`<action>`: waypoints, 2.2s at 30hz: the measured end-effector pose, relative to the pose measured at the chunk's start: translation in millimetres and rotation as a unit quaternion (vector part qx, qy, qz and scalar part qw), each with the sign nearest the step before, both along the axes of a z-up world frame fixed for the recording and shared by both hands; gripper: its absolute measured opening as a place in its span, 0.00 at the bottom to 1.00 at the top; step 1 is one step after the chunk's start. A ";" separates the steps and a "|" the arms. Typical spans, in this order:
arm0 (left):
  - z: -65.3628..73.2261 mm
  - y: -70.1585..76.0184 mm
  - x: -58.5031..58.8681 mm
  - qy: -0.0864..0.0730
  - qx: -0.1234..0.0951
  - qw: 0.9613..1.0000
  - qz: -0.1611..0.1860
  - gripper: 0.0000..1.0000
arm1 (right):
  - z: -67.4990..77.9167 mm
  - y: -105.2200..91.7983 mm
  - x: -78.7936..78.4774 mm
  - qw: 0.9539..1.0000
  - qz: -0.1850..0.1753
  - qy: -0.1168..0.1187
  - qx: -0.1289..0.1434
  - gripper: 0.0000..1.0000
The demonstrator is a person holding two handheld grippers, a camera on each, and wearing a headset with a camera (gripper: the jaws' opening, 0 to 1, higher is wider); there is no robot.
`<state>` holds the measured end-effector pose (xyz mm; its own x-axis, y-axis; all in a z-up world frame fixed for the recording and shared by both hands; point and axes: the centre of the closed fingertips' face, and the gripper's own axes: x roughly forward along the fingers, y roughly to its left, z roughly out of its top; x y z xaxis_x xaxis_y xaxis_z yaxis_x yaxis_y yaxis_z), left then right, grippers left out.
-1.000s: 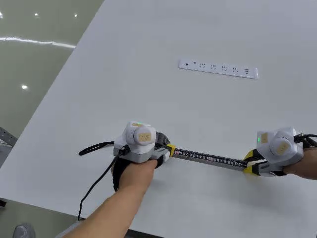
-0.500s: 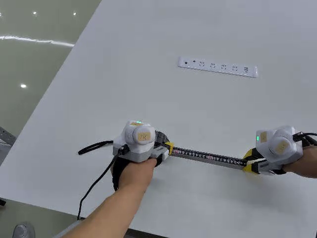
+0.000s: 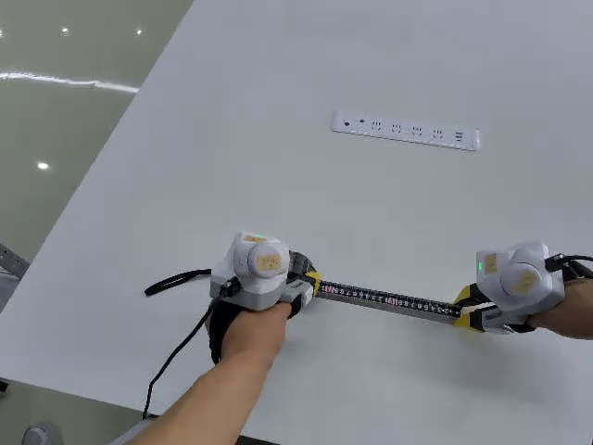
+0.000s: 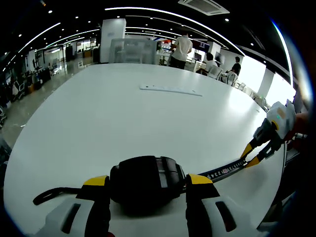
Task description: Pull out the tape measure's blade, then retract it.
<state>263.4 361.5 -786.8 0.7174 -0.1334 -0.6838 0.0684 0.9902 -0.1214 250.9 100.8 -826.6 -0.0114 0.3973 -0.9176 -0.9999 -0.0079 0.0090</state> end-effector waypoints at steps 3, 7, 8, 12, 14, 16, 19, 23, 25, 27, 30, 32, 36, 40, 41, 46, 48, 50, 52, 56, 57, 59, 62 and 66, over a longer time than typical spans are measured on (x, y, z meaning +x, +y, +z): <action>-0.2 0.0 -0.7 0.004 0.000 1.000 -0.001 0.58 | -0.1 -0.1 0.0 1.000 0.002 0.000 -0.001 0.13; -0.6 0.2 -0.2 0.007 0.000 1.000 -0.003 0.57 | -0.1 0.2 -0.2 1.000 0.004 -0.001 -0.001 0.13; -0.7 0.3 -0.3 0.007 0.000 1.000 -0.003 0.57 | -0.2 0.2 -0.1 1.000 0.004 -0.002 -0.001 0.13; -0.8 0.6 -0.5 0.008 0.002 1.000 -0.006 0.56 | -0.5 0.3 0.0 1.000 0.005 -0.002 0.000 0.13; -0.9 0.7 -0.2 0.008 0.001 1.000 -0.008 0.56 | -0.6 0.4 0.0 1.000 0.005 0.000 0.001 0.13; -1.0 0.6 -0.3 0.009 0.001 1.000 -0.010 0.55 | -0.5 0.5 -0.3 1.000 0.006 0.000 0.000 0.12; -1.8 0.3 -0.8 0.009 0.001 1.000 -0.011 0.55 | -0.1 2.6 -0.5 1.000 0.007 -0.001 0.001 0.12; -1.8 0.7 -0.1 0.008 0.001 1.000 -0.013 0.55 | -0.1 4.4 -0.4 1.000 0.008 -0.002 0.002 0.12; -1.8 0.8 0.2 0.008 0.001 1.000 -0.013 0.55 | -0.3 5.0 -0.2 1.000 0.007 -0.002 0.002 0.12; -1.8 0.8 0.4 0.008 0.000 1.000 -0.013 0.55 | -0.3 7.0 -0.2 1.000 0.008 -0.003 0.002 0.12; -1.8 0.9 0.6 0.008 0.000 1.000 -0.013 0.55 | 0.2 9.2 -0.9 1.000 0.008 -0.004 0.004 0.12; -1.8 1.0 0.6 0.008 0.000 1.000 -0.013 0.54 | 0.4 10.4 -0.8 1.000 0.007 -0.004 0.006 0.12; -1.6 0.8 0.2 0.008 -0.001 1.000 -0.014 0.54 | 0.5 13.0 -0.8 1.000 0.007 -0.004 0.007 0.12; -1.3 0.8 0.0 0.007 -0.002 1.000 -0.013 0.54 | 0.4 15.6 -0.4 1.000 0.005 -0.006 0.010 0.12; -1.1 0.8 0.0 0.007 -0.002 1.000 -0.013 0.54 | 0.6 16.9 -0.7 1.000 0.005 -0.006 0.011 0.12; -0.9 1.2 0.0 0.007 -0.004 1.000 -0.012 0.54 | 0.3 20.4 0.2 1.000 0.003 -0.008 0.015 0.12; -0.7 1.1 0.0 0.007 -0.004 1.000 -0.012 0.54 | 0.4 22.0 0.1 1.000 0.002 -0.008 0.017 0.12; -0.6 1.1 0.0 0.007 -0.005 1.000 -0.012 0.54 | 0.2 23.6 0.1 1.000 0.002 -0.009 0.018 0.12; -0.6 1.1 -0.1 0.007 -0.005 1.000 -0.011 0.54 | 0.3 25.8 0.0 1.000 0.002 -0.009 0.020 0.12; -0.4 1.2 -0.5 0.006 -0.009 1.000 -0.010 0.54 | 0.5 31.0 0.1 1.000 0.002 -0.009 0.024 0.12; -0.3 1.2 -0.5 0.006 -0.010 1.000 -0.010 0.54 | 0.5 32.0 0.1 1.000 0.001 -0.009 0.025 0.12; 0.0 1.1 -0.8 0.006 -0.013 1.000 -0.010 0.53 | 0.4 37.1 -0.4 1.000 0.002 -0.008 0.029 0.12; 0.2 1.0 -1.0 0.005 -0.015 1.000 -0.013 0.53 | 0.3 43.1 -0.6 1.000 0.004 -0.008 0.030 0.12; 0.4 0.7 -1.2 0.005 -0.017 1.000 -0.013 0.53 | 0.3 47.5 0.7 0.999 0.005 -0.009 0.032 0.12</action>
<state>262.2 362.1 -786.3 0.7066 -0.1749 -0.6856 0.0923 0.9835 -0.1557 251.5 148.3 -826.3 0.0014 0.4552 -0.8904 -0.9998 -0.0179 -0.0107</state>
